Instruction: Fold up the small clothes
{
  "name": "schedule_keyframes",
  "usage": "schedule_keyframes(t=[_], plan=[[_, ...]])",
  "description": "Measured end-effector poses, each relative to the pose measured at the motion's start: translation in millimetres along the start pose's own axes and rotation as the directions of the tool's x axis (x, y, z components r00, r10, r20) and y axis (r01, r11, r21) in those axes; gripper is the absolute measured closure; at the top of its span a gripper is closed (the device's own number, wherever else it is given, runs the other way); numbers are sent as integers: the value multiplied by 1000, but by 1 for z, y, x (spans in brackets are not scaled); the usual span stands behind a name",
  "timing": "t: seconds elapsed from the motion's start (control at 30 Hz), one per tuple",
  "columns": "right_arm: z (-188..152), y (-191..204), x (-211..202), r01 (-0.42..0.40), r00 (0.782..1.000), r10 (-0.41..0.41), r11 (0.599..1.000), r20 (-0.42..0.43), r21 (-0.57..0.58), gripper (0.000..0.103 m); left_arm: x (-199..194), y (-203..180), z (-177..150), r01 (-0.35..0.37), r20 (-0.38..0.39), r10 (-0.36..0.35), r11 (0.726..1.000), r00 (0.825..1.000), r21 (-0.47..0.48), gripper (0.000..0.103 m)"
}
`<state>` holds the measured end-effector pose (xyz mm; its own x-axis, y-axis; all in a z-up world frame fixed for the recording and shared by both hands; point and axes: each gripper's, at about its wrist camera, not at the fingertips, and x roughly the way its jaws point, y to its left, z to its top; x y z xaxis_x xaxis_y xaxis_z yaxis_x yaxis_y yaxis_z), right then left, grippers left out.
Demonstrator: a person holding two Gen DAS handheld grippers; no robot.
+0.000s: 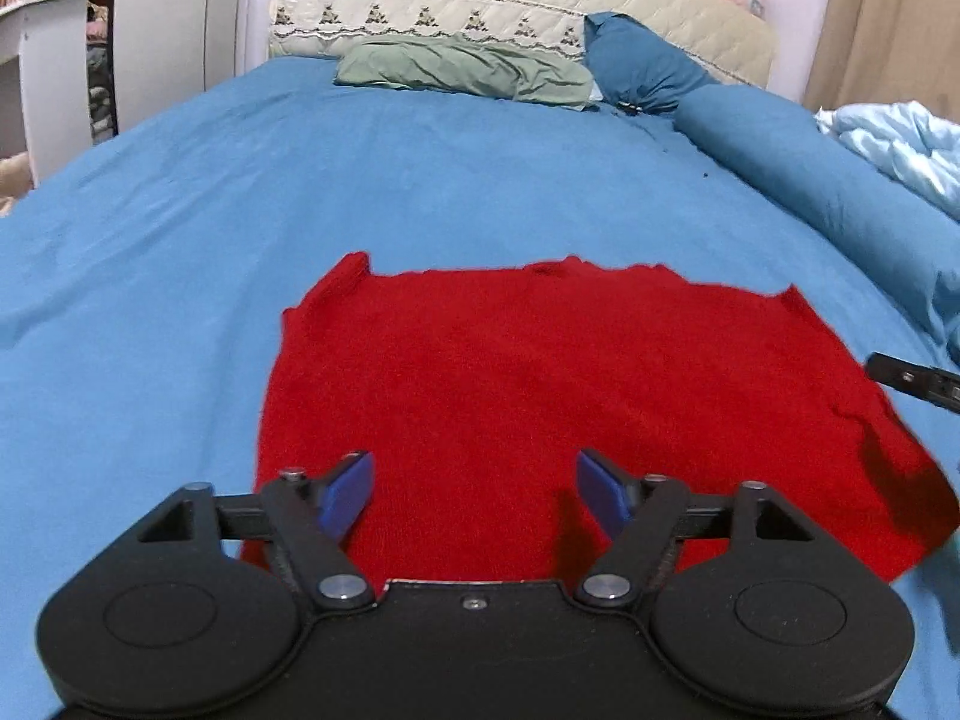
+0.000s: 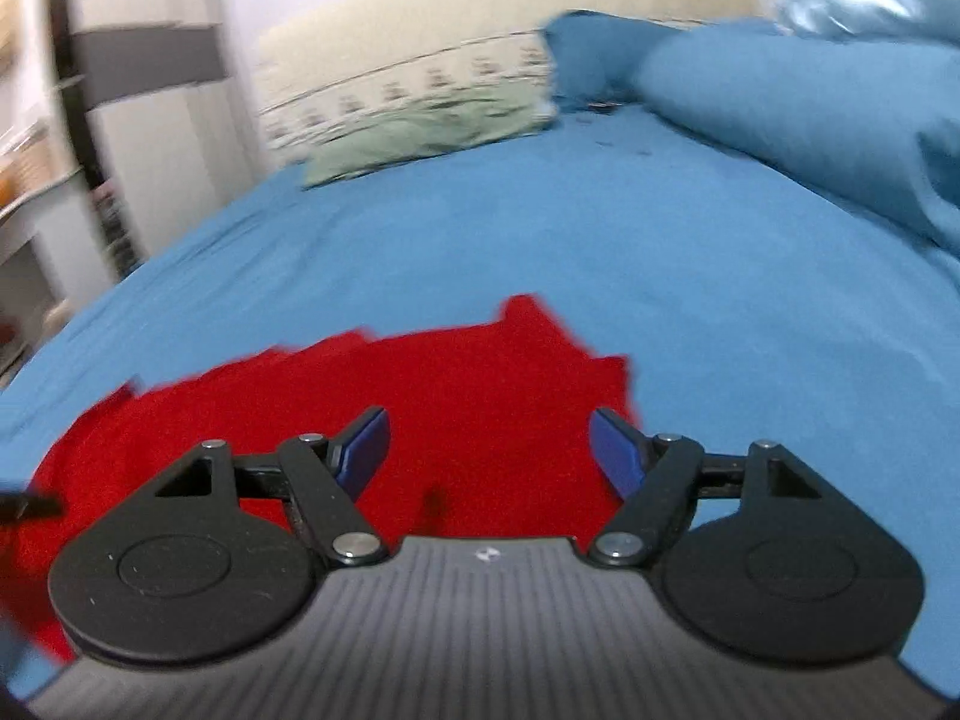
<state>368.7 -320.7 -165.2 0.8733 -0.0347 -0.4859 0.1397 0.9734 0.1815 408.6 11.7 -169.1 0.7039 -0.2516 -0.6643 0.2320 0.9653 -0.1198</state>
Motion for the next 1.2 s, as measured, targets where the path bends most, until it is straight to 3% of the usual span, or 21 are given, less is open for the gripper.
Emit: schedule_keyframes(t=[0.1, 0.2, 0.27, 0.43, 0.53, 0.6, 0.63, 0.73, 0.87, 0.97, 1.03, 1.17, 1.2], plan=[[-22, 11, -11, -47, 997, 47, 999, -58, -4, 14, 5, 6, -14, -15, -36, 14, 1000, 999, -15, 19], [-45, 10, -3, 1, 994, -1, 1000, -111, -1, 14, 6, 2, -20, -22, -33, 22, 1000, 999, 12, 19], [-50, 9, -4, 3, 996, -3, 1000, -94, -3, 14, 8, -2, -18, -40, -48, 42, 998, 998, 40, 19], [-40, 17, -12, 14, 995, -14, 1000, -102, -4, 14, -7, -12, -9, -105, -33, 106, 994, 994, 41, 19], [-23, 6, -49, 29, 999, -28, 999, -45, 13, 14, -31, -26, -1, -82, 6, 82, 995, 997, 53, 19], [-13, -2, -67, 104, 994, -104, 995, -16, 5, 13, -38, -42, 6, -61, 13, 61, 995, 998, 79, 13], [-11, -11, -77, 140, 990, -140, 990, -13, 9, 13, -36, -50, 8, -47, 7, 46, 995, 999, 86, 6], [-14, -34, -87, 200, 980, -197, 978, -40, 62, 14, -19, -75, 15, -1, -29, 4, 996, 1000, 88, 6], [-36, -49, -89, 217, 973, -206, 970, -101, 111, 15, 12, -103, 11, -13, -67, 20, 994, 998, 111, 6], [-50, -46, -84, 206, 974, -194, 973, -114, 102, 17, 30, -106, 4, -13, -114, 20, 998, 993, 64, 6], [-59, -42, -75, 195, 976, -183, 976, -120, 94, 24, 42, -99, 1, -16, -152, 20, 999, 988, 30, 6], [-70, -32, -62, 202, 974, -194, 978, -117, 57, 33, 48, -100, -2, -13, -164, 24, 998, 986, 69, 4], [-71, -30, -61, 196, 975, -190, 979, -115, 47, 42, 51, -99, -2, -12, -173, 24, 997, 985, 72, 3]])
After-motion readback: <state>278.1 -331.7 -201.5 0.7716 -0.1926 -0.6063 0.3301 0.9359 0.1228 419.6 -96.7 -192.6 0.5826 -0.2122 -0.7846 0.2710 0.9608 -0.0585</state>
